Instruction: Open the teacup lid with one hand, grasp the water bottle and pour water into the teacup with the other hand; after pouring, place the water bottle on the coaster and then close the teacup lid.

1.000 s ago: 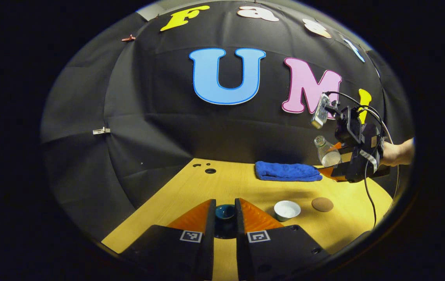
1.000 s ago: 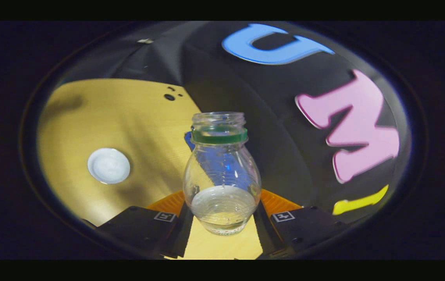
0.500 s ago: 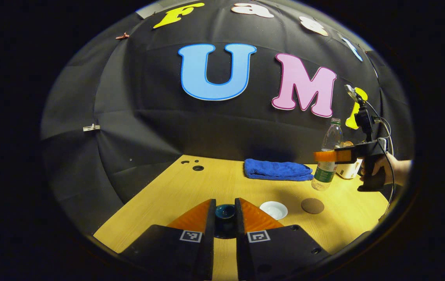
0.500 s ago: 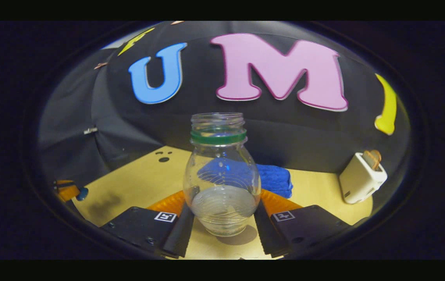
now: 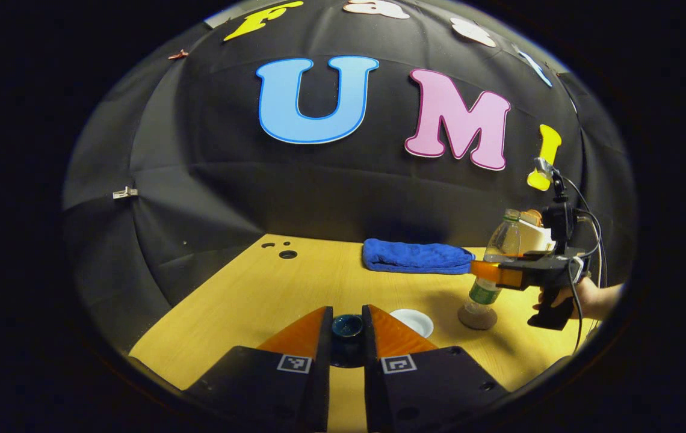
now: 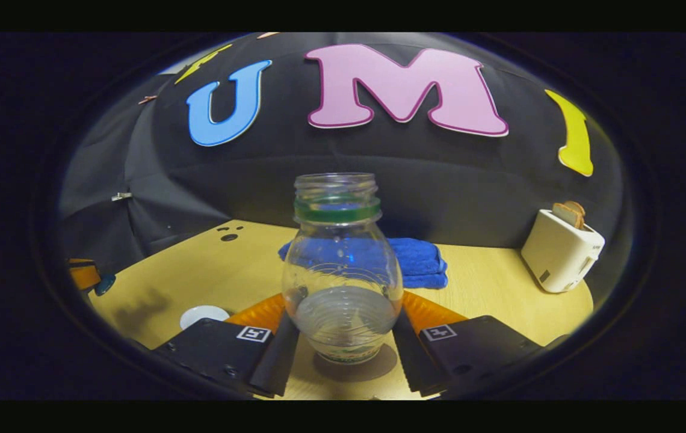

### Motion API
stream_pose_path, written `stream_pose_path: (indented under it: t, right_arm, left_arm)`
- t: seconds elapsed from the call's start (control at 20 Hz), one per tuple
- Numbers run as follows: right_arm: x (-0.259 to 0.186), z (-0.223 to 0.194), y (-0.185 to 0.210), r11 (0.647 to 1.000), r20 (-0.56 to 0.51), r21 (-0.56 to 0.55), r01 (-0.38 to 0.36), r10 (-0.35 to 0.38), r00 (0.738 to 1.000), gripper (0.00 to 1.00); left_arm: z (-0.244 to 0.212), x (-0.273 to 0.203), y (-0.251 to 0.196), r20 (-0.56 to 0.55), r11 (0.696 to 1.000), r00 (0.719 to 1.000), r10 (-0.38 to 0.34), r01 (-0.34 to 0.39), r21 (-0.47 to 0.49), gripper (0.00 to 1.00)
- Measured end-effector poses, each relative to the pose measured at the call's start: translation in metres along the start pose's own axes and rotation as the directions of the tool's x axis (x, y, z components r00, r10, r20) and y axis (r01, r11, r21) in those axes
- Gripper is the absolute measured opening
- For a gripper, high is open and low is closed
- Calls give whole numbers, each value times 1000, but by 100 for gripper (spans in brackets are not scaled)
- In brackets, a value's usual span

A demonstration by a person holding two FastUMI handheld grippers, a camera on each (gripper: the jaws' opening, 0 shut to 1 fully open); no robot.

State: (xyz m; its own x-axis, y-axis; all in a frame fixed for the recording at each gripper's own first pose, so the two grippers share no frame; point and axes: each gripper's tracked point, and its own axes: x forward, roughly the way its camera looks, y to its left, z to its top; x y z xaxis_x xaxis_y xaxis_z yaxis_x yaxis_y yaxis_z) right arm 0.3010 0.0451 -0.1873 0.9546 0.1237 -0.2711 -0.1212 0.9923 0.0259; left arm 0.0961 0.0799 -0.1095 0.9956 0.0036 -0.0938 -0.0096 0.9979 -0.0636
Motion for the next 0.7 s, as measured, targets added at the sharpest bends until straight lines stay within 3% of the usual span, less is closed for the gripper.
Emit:
stream_pose_path:
  t: [0.05,0.15,0.2,0.3,0.5,0.7]
  right_arm:
    - [-2,-3,-1,1000,-1,13,1,-1,1000,72]
    - [-2,-8,0,1000,-12,25,-7,7,1000,77]
    - [-2,-11,-2,1000,-19,17,-2,2,1000,78]
    - [-2,-17,-4,1000,-23,0,5,-5,1000,79]
    - [-5,-26,-5,1000,-44,-12,7,-7,999,81]
    - [-9,-28,-5,1000,-54,-23,10,-11,998,96]
  left_arm:
    - [-1,1,-3,3,1000,1000,-5,5,-1,24]
    - [-2,2,-8,2,1000,1000,-17,17,3,28]
    - [-3,2,-9,0,1000,1000,-20,20,6,24]
    - [-6,1,-10,-6,1000,1000,-22,22,10,28]
    - [-8,-1,-9,-13,1000,1000,-22,23,12,24]
    - [-5,-1,-13,-10,999,999,-30,31,21,28]
